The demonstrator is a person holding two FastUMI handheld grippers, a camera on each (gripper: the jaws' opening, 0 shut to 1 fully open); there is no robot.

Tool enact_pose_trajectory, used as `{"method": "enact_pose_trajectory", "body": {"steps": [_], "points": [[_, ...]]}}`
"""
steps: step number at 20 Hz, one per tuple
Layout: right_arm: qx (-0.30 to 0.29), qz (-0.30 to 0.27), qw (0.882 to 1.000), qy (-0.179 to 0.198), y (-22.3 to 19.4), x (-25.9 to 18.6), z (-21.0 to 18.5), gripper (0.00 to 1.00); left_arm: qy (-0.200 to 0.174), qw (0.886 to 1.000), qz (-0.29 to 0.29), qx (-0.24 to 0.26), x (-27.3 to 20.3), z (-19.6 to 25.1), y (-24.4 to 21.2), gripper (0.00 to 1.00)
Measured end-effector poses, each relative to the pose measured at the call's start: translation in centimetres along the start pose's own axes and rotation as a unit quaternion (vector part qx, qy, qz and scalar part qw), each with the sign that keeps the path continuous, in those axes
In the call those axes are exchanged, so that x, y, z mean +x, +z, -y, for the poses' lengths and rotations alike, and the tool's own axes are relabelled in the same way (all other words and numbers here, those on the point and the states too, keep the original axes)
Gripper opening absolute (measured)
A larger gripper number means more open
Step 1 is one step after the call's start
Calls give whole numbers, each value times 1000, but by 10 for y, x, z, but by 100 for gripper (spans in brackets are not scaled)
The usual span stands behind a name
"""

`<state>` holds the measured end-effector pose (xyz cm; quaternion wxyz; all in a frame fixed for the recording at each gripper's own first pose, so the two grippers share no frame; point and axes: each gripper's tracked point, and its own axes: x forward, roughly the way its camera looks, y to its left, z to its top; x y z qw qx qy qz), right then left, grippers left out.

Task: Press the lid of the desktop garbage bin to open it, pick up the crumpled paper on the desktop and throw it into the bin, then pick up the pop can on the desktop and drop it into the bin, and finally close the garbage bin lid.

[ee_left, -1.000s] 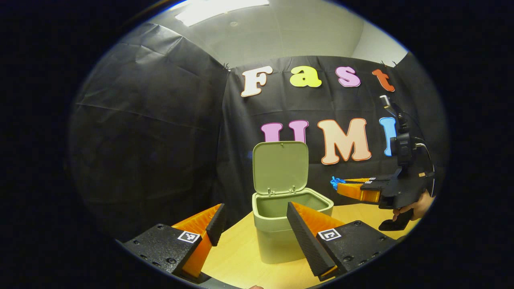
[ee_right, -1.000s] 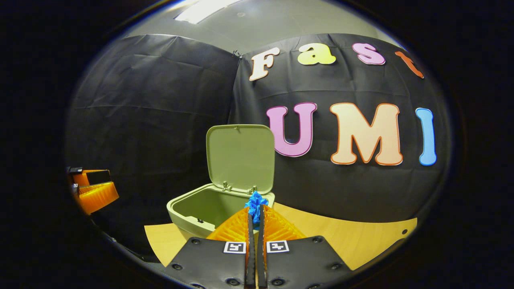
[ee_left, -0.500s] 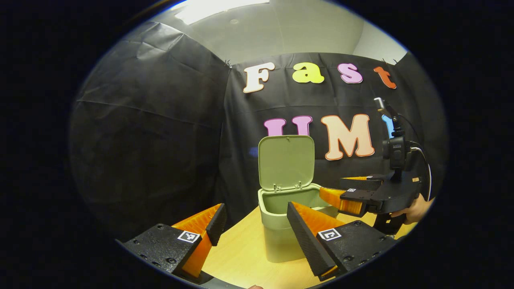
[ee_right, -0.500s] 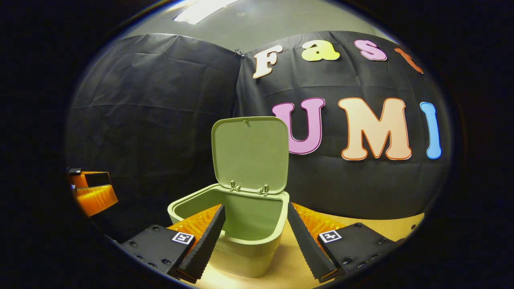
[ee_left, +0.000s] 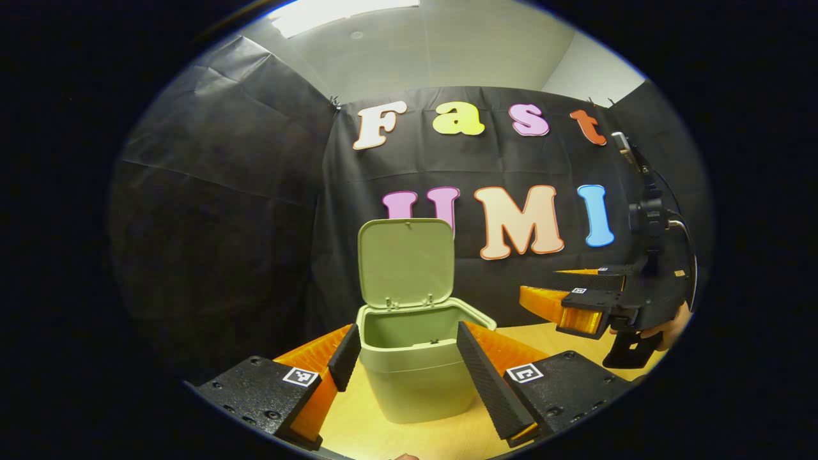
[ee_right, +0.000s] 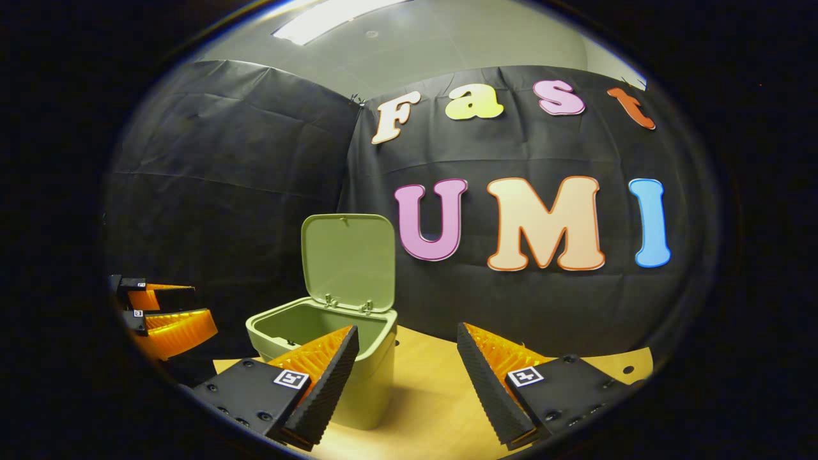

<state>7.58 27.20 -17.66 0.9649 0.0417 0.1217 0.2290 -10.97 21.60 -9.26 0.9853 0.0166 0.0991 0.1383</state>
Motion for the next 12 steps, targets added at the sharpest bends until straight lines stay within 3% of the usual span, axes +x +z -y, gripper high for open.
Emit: {"method": "enact_pose_trajectory", "body": {"steps": [8, 9, 12], "points": [[1, 23, 996, -91, 23, -69, 104, 96, -73, 997, 5, 0, 22, 82, 5, 90], [0, 23, 995, -102, 25, -78, 116, 97, -81, 997, 5, 1, 24, 92, 5, 94], [1, 12, 991, -133, 18, -105, 154, 96, -109, 994, 2, -1, 27, 125, 2, 91]]}}
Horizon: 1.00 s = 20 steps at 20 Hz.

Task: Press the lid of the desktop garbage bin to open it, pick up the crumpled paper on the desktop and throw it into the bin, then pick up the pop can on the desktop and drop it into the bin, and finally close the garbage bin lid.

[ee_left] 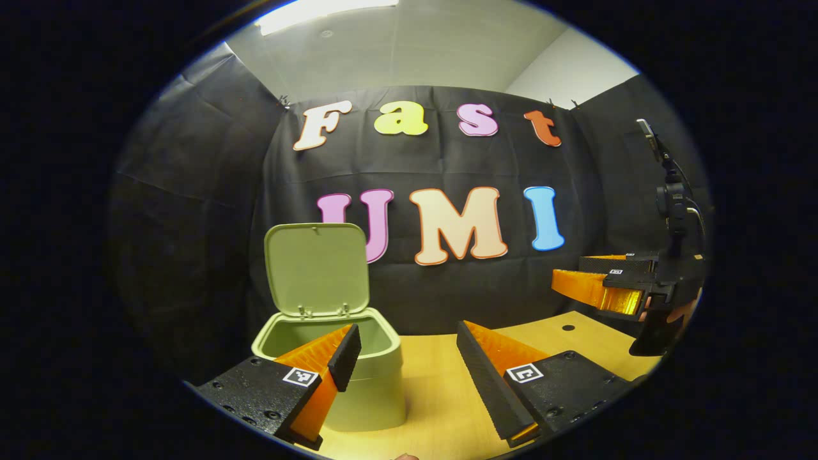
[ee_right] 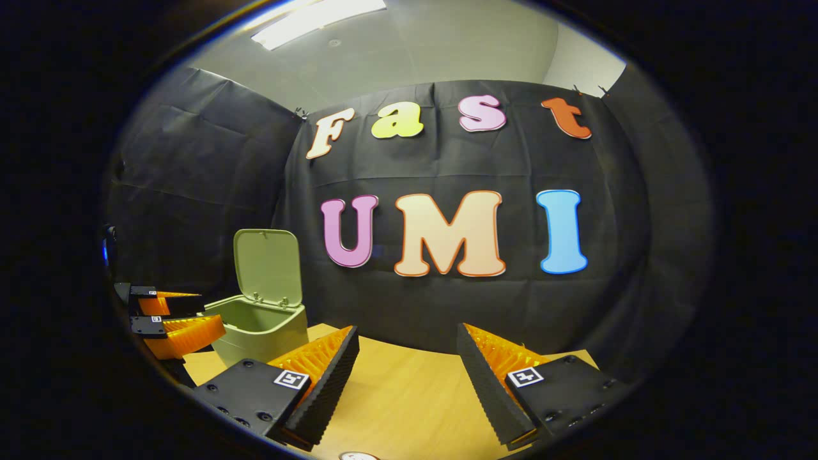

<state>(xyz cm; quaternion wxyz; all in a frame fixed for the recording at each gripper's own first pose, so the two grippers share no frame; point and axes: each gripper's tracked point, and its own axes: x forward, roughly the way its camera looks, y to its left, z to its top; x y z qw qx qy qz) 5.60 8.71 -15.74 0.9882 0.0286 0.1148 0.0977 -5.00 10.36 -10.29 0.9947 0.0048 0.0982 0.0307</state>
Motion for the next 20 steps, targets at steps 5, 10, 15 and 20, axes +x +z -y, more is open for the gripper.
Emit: {"method": "enact_pose_trajectory", "body": {"steps": [5, 10, 15, 20], "points": [[-9, -8, 999, -45, -4, -29, 61, 96, -41, 999, -13, -4, 10, 51, -12, 91], [-9, -20, 997, -75, -10, -52, 106, 96, -79, 996, -36, -3, 12, 102, -34, 91], [-9, -24, 995, -91, -10, -72, 135, 97, -105, 992, -64, 5, 7, 142, -61, 91], [-11, -33, 995, -95, -15, -88, 149, 96, -126, 985, -120, -2, -5, 174, -113, 91]]}}
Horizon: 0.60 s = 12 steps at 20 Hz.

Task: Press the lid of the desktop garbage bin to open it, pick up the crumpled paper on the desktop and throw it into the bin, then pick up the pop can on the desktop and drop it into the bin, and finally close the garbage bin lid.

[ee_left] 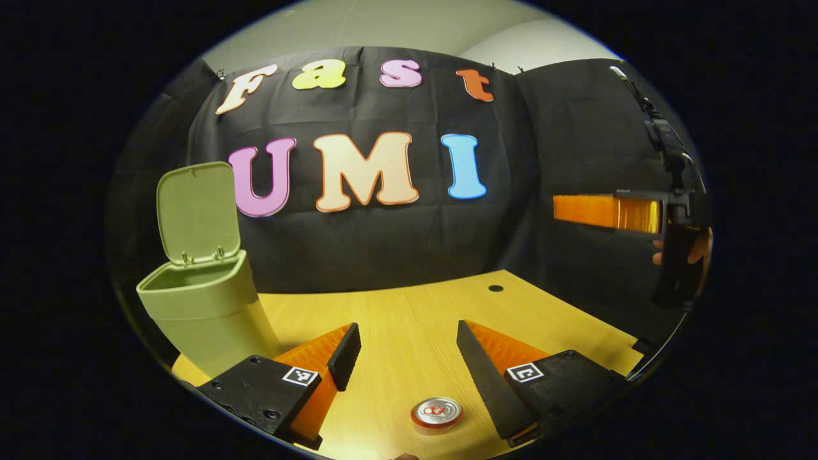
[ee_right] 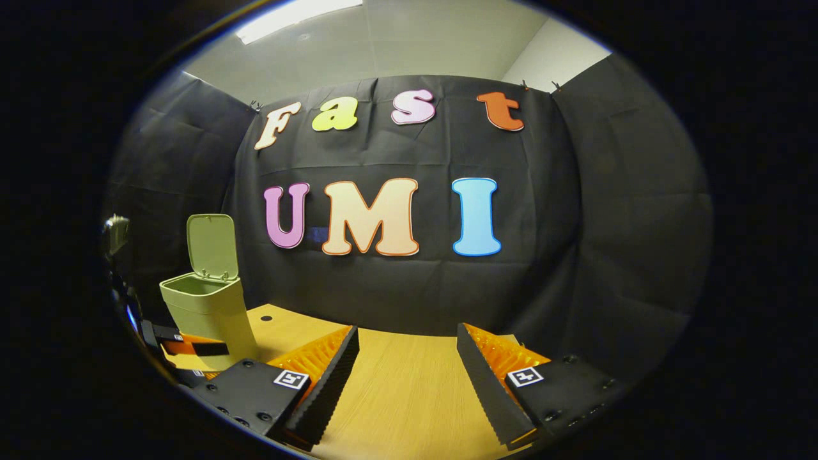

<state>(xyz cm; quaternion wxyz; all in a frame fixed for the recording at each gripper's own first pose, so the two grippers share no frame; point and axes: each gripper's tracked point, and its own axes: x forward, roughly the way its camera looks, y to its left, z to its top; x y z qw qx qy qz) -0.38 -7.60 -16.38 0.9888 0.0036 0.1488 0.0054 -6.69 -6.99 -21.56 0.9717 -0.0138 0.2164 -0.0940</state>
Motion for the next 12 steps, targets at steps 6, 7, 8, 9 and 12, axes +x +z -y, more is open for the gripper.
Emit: {"method": "enact_pose_trajectory", "body": {"steps": [6, 7, 8, 9, 12], "points": [[-9, -26, 1000, -6, -20, -12, 18, 98, -5, 998, -65, 6, 7, 17, -63, 92], [-8, -32, 999, -7, -25, -14, 20, 97, -3, 997, -76, 6, 8, 17, -72, 92], [-9, -37, 999, -10, -29, -17, 23, 98, -3, 996, -87, 5, 8, 18, -82, 92], [-10, -42, 999, -12, -33, -18, 26, 97, -2, 995, -98, 4, 7, 18, -90, 92], [-2, -54, 998, -21, -42, -24, 33, 97, -4, 992, -125, 3, 7, 18, -115, 92]]}}
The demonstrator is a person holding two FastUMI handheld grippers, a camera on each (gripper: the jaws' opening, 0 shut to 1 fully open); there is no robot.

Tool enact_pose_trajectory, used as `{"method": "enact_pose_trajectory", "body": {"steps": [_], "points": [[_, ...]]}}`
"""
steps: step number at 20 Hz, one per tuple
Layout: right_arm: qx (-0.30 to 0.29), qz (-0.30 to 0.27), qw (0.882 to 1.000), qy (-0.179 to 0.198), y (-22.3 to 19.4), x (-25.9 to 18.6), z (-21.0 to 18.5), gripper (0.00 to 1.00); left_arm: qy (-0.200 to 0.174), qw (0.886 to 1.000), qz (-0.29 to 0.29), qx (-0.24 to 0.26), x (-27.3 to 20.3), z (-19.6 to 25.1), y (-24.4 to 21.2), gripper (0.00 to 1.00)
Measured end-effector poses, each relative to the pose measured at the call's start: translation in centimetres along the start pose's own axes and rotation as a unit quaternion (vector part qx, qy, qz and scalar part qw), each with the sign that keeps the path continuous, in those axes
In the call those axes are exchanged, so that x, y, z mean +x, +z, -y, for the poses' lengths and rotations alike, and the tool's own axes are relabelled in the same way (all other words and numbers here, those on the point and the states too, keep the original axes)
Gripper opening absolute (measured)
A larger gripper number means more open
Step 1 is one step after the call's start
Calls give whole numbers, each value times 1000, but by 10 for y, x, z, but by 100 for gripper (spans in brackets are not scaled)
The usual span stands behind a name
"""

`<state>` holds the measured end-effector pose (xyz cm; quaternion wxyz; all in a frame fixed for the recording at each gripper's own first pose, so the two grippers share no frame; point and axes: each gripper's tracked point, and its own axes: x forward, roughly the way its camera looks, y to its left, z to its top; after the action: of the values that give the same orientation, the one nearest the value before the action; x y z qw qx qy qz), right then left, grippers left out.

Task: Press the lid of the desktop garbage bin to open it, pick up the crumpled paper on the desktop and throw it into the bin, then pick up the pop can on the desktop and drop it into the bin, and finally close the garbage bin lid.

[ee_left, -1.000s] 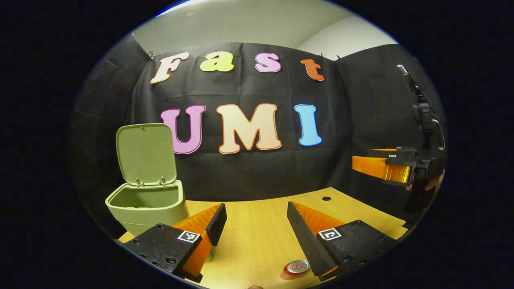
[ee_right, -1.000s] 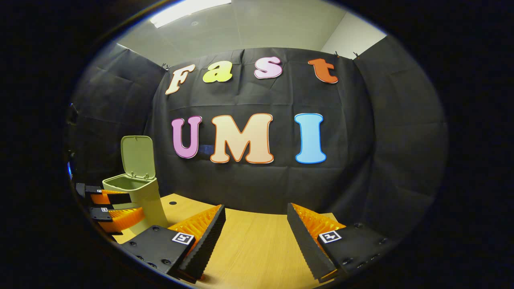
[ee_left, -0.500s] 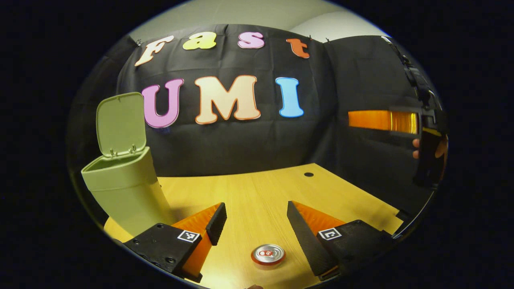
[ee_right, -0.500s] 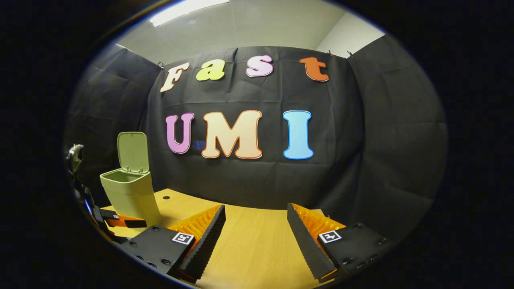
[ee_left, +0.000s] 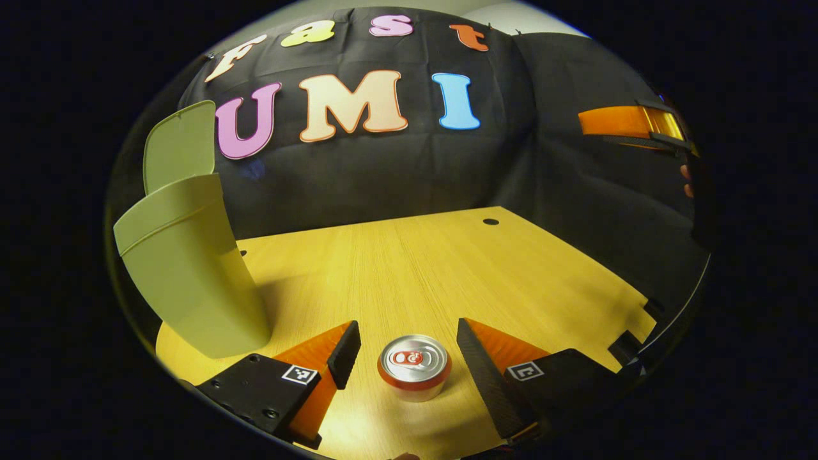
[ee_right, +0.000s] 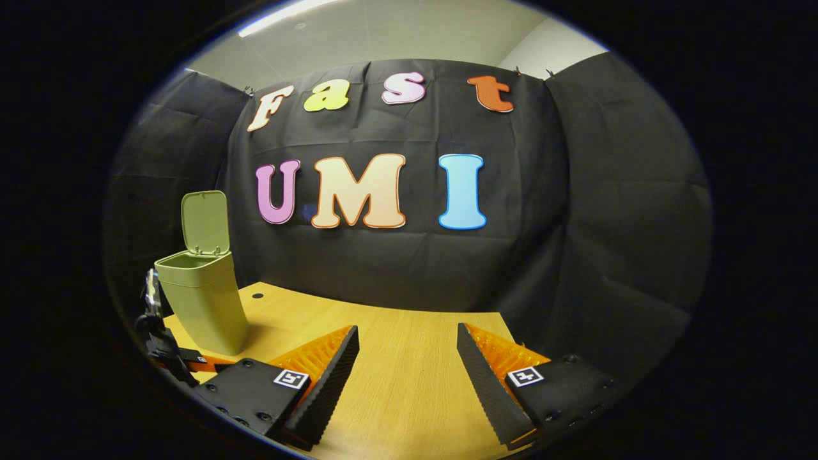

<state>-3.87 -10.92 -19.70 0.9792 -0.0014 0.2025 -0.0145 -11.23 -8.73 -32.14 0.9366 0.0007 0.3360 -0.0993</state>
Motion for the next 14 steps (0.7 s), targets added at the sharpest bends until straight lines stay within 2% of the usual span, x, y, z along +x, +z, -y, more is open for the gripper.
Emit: {"method": "enact_pose_trajectory", "body": {"steps": [6, 10, 13, 14], "points": [[-2, -12, 1000, -14, -13, -9, 8, 96, -14, 999, -49, 8, 9, 7, -43, 92], [-13, -18, 1000, -20, -19, -17, 10, 96, -29, 997, -62, 18, 15, 13, -50, 92], [-12, -19, 1000, -21, -20, -17, 8, 96, -38, 997, -60, 11, 15, 11, -42, 77], [-11, -19, 1000, -21, -22, -17, 7, 96, -36, 998, -54, 11, 14, 9, -37, 77]]}}
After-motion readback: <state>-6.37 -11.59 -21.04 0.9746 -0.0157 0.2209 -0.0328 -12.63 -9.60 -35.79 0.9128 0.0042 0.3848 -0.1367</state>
